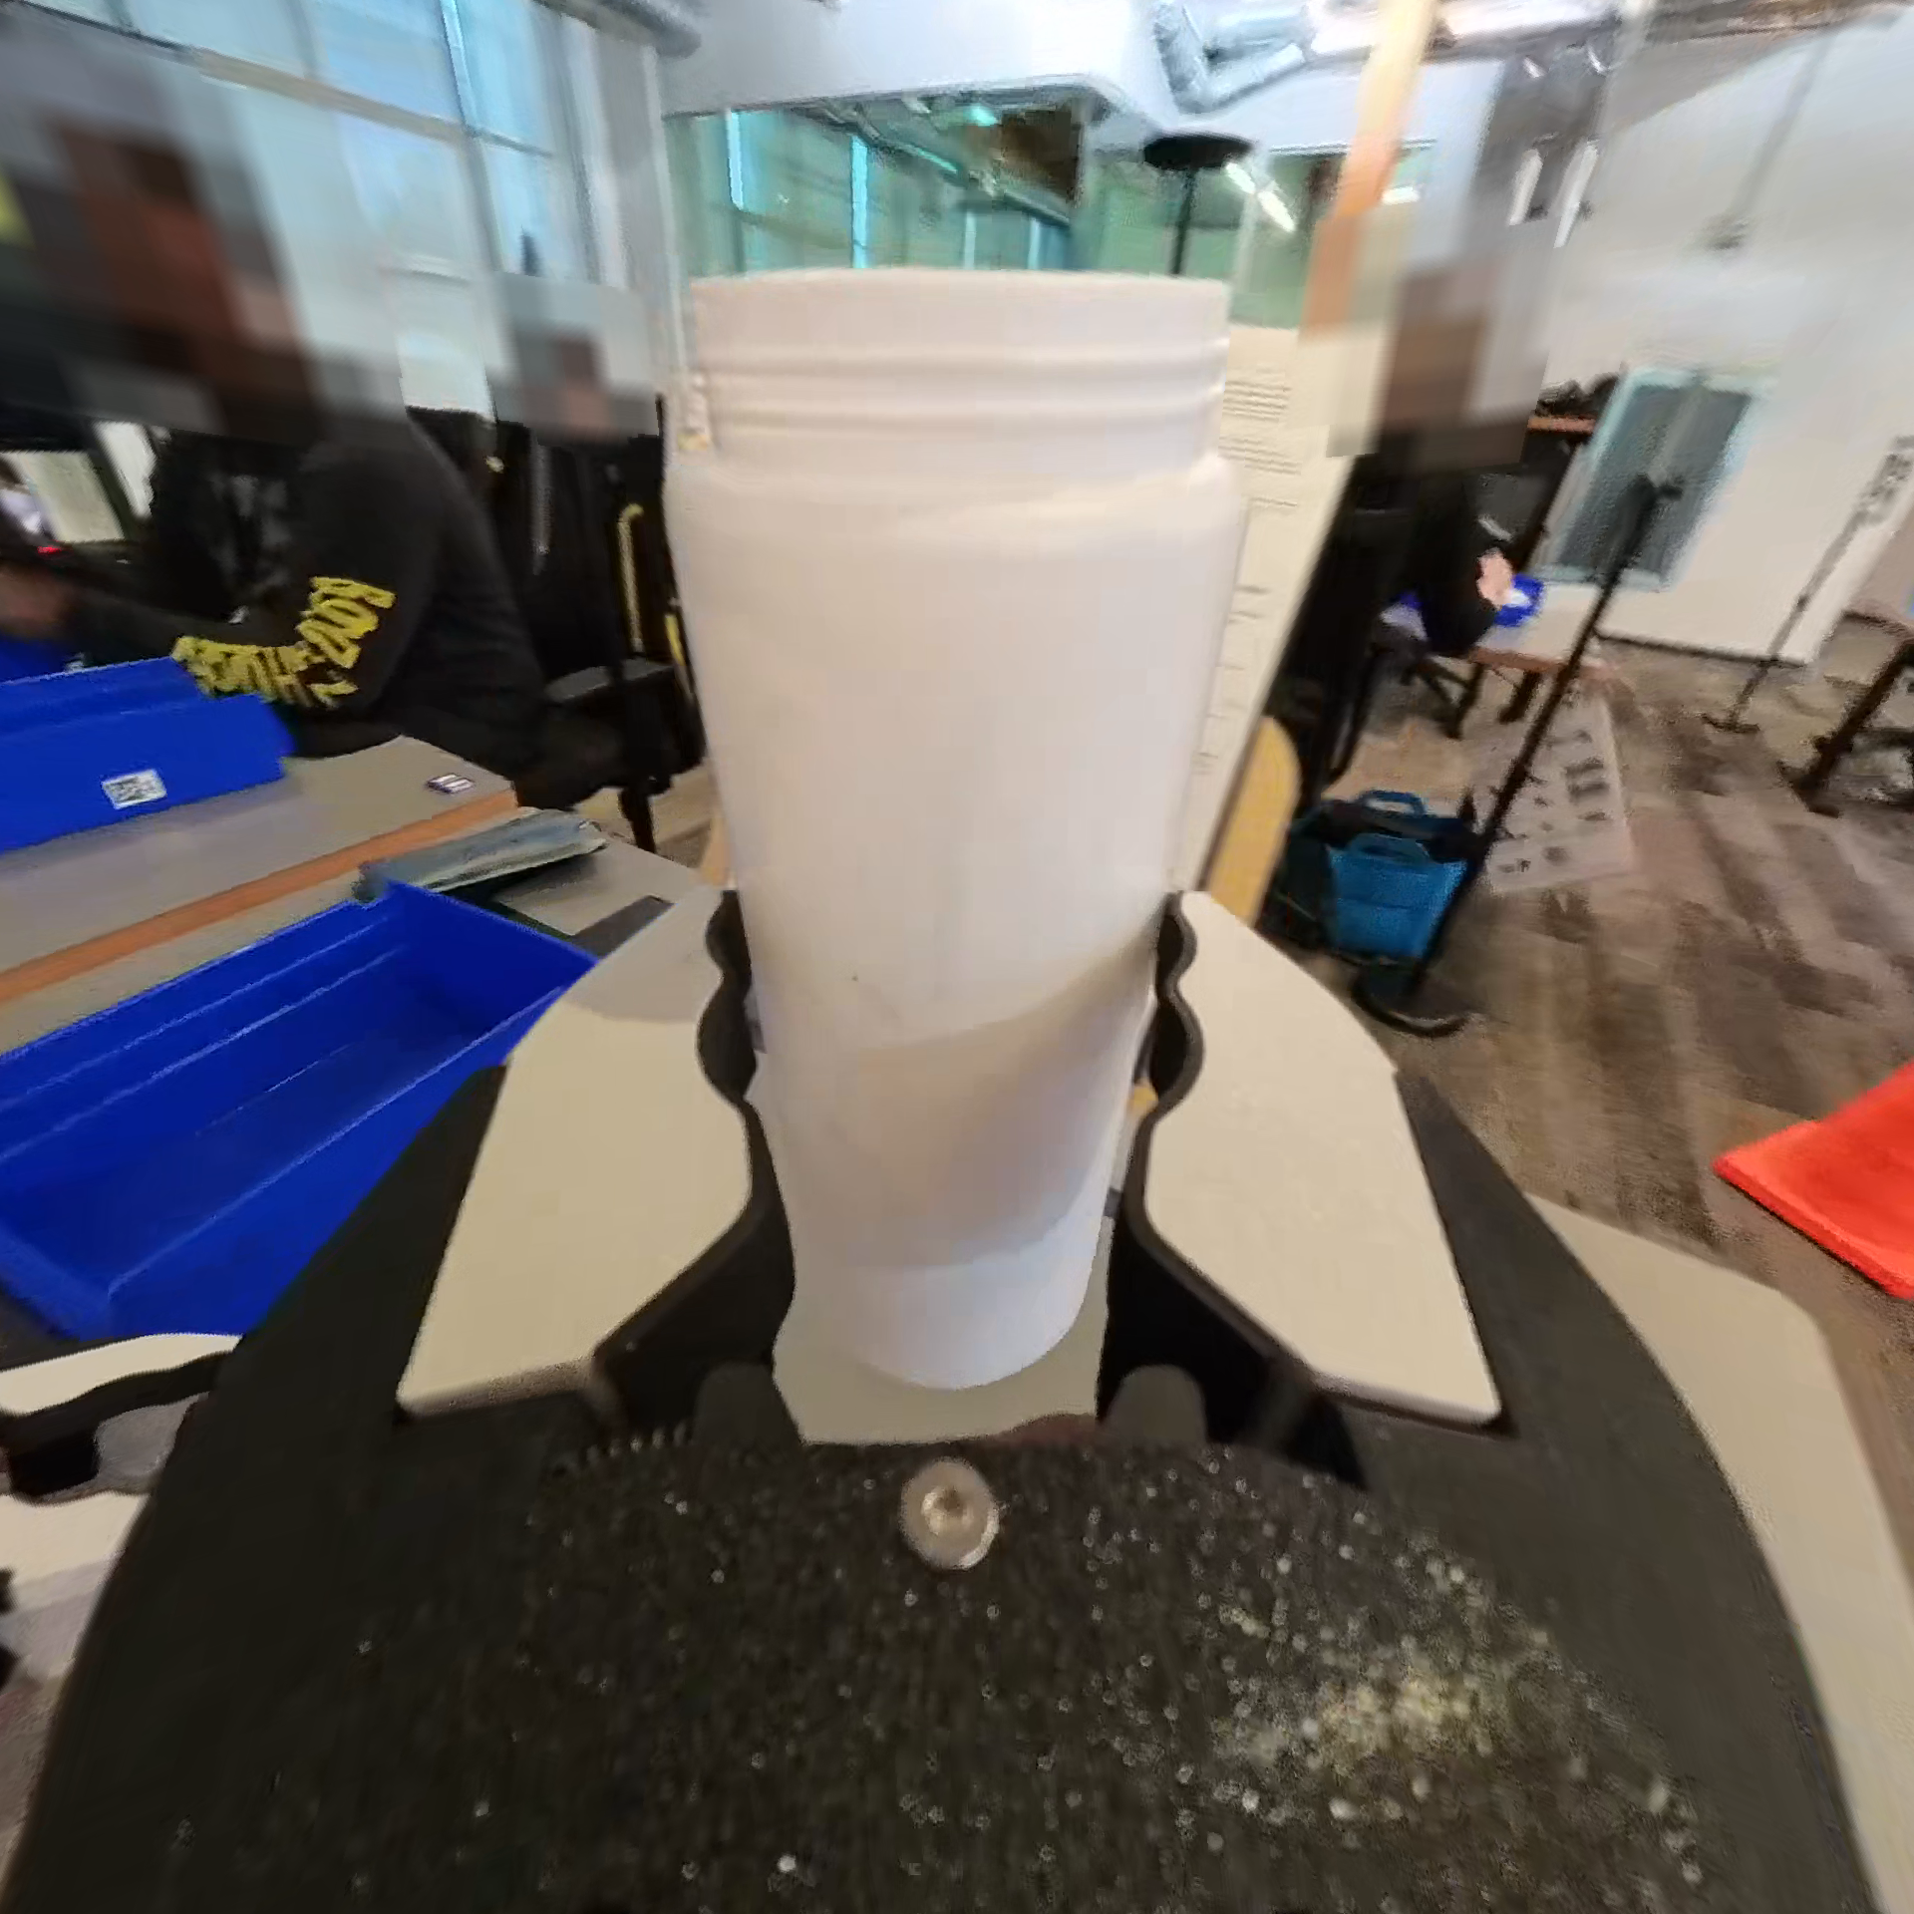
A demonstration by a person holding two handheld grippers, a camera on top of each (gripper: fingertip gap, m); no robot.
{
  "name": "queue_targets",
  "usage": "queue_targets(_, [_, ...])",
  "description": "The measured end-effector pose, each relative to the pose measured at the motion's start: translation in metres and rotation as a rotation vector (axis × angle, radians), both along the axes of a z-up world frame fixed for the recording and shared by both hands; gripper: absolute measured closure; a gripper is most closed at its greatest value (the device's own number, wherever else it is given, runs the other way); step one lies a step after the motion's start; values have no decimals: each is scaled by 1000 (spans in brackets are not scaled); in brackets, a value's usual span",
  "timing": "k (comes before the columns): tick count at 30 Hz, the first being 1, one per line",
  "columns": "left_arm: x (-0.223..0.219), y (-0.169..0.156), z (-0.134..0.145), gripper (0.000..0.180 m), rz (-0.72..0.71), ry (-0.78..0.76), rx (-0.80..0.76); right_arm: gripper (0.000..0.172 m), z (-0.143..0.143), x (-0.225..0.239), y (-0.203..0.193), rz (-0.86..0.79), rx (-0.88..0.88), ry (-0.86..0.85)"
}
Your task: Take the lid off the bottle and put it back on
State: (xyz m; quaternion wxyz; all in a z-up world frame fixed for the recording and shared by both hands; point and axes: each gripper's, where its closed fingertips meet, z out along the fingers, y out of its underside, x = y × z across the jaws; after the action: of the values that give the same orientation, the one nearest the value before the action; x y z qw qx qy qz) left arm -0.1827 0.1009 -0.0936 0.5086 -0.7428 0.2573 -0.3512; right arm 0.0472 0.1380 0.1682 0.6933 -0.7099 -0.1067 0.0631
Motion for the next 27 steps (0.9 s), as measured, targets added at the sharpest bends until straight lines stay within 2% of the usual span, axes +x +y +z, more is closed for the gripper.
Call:
queue_targets(3, [3, -1, 2, 110, -7, 0, 11, 96, 18, 50, -10, -104, -121, 31])
queue_targets(7, [6, -3, 8, 110, -27, -29, 22, 96, -18, 107, -14, -243, -401, 104])
queue_targets(9, [7, -6, 10, 110, -39, -46, 16, 96, -51, 123, -14, -266, -525, 124])
queue_targets(13, [7, -7, 8, 110, -38, -39, 13, 96, -136, 139, -14, -260, -785, 183])
queue_targets(16, [7, -8, 5, 110, -46, -28, 6, 96, -202, 140, -15, -238, -975, 215])
queue_targets(18, [6, -8, 5, 110, -44, -23, 11, 96, -235, 140, -13, -239, -1066, 184])
queue_targets(22, [3, -7, 2, 110, -39, -5, 11, 97, -280, 128, -9, -208, -1232, 87])
queue_targets(27, [1, -5, -3, 110, -41, 2, -8, 97, -309, 111, -9, -184, -1441, 9])
